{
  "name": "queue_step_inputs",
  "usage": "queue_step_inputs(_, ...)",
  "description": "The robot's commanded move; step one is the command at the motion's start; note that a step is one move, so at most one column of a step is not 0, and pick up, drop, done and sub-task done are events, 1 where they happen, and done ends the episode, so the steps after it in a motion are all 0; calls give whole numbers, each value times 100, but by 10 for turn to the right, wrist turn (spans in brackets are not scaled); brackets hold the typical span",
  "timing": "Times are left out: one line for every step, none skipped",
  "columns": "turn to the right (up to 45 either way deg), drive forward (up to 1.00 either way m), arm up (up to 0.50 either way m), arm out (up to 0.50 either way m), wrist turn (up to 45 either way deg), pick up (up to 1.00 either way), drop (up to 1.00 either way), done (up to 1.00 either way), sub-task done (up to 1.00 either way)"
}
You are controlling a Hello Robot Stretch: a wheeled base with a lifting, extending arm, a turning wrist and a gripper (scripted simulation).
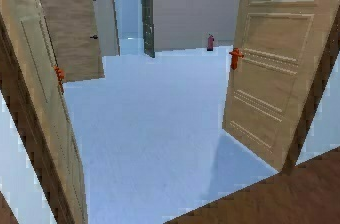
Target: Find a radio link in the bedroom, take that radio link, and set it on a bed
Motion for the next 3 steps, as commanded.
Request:
queue_step_inputs(-60,0,0,0,0,0,0,0,0)
queue_step_inputs(0,50,0,0,0,0,0,0,0)
queue_step_inputs(450,0,0,0,0,0,0,0,0)
